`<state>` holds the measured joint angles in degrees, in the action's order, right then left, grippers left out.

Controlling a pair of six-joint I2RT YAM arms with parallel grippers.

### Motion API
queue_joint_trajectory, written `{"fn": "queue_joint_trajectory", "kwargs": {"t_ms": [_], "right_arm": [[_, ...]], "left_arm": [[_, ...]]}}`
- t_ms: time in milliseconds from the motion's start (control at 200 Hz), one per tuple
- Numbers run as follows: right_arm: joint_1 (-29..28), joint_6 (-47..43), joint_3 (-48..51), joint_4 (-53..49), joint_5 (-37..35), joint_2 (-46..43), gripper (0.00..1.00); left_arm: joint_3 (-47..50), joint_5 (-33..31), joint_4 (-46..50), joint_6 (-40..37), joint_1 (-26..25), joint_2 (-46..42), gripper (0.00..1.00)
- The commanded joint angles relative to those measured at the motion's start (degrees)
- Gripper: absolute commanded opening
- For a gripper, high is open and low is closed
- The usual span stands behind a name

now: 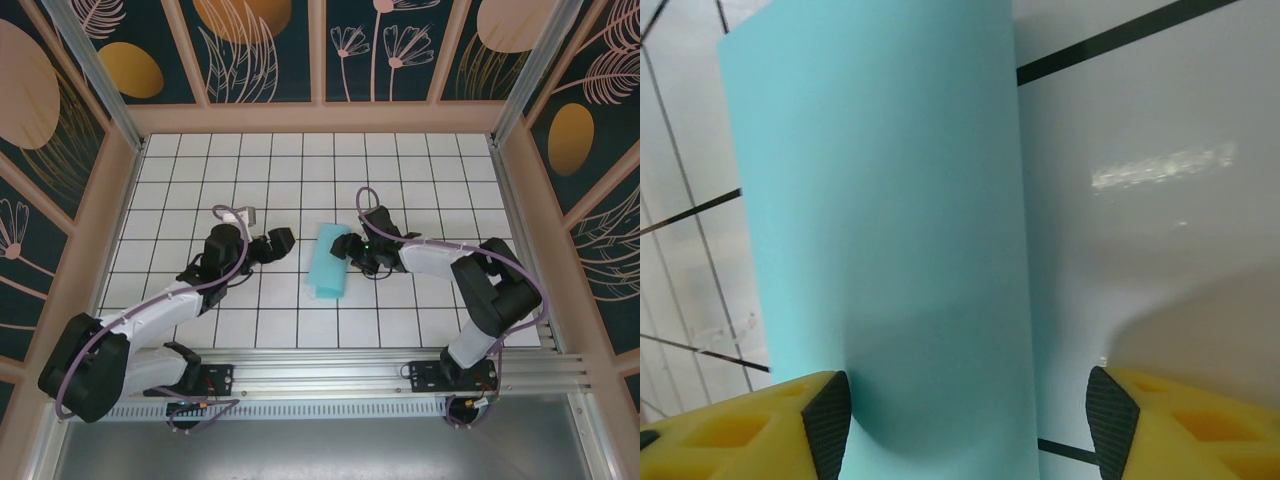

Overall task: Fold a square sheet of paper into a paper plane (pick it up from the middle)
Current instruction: Fold the square sheet of paper in half at the center of the table.

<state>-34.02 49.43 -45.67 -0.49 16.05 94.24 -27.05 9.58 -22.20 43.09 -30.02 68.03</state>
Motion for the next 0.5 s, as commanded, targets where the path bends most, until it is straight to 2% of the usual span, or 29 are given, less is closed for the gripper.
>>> {"fn": "queue_joint_trajectory", "kwargs": {"t_ms": [0,140,230,495], "right_arm": [[-0.1,-2.1,-1.5,-3.9,-3.3,-1.2,0.68],[-0.1,-6.0,-3.6,-8.0,-3.5,0.2,0.68],[-0.1,-8.3,-4.6,-10.3,-4.0,1.0,0.69],[-0.2,-12.3,-5.6,-10.3,-0.7,3.7,0.71]], "left_arm": [[-1.9,2.6,-0.4,-1.4,-0.3,1.3,0.98],[-3.2,4.5,0.3,-2.1,-0.3,3.0,0.98],[-3.6,3.5,1.7,-2.1,-0.2,3.5,0.98],[-3.1,1.9,2.0,-1.1,-0.3,3.2,0.99]]}}
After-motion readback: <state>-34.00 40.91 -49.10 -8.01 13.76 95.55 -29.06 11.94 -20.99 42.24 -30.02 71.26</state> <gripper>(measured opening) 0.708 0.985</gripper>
